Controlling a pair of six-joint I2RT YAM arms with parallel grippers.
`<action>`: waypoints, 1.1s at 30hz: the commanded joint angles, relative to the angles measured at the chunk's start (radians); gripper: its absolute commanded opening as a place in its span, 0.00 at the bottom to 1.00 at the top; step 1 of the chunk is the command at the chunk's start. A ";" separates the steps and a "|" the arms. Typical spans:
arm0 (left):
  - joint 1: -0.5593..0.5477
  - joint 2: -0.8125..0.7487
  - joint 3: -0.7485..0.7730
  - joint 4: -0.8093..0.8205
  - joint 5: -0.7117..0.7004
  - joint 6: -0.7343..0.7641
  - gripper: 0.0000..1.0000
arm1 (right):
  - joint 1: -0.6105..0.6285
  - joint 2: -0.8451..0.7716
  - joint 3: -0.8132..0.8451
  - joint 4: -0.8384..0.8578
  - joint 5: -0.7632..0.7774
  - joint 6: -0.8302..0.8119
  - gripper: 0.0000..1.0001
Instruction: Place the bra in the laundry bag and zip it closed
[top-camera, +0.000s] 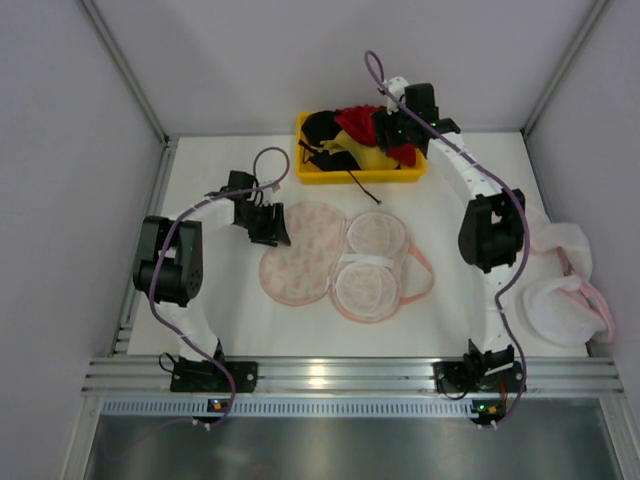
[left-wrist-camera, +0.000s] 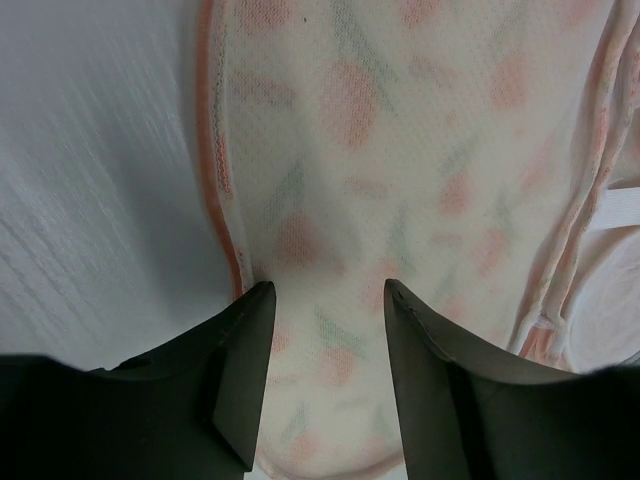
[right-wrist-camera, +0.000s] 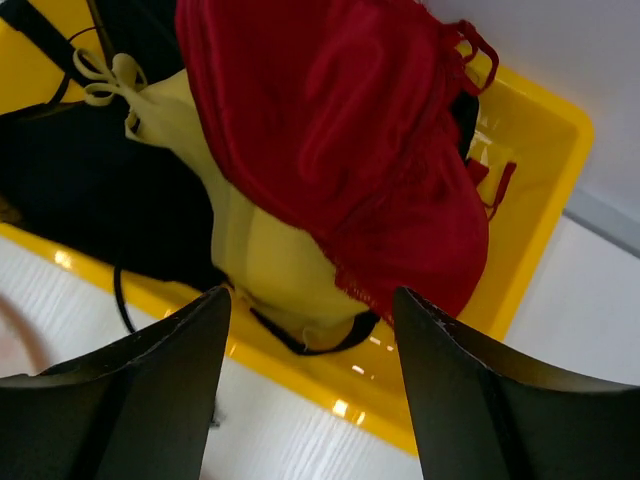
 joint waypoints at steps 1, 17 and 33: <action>-0.016 0.023 0.001 0.000 0.004 0.027 0.53 | 0.038 0.106 0.212 0.019 -0.009 -0.094 0.67; -0.024 -0.082 -0.098 -0.054 0.053 0.023 0.57 | 0.119 0.367 0.320 0.387 0.227 -0.284 0.58; -0.016 -0.083 -0.119 -0.054 0.053 0.000 0.58 | 0.210 0.176 0.215 0.315 -0.182 -0.338 0.59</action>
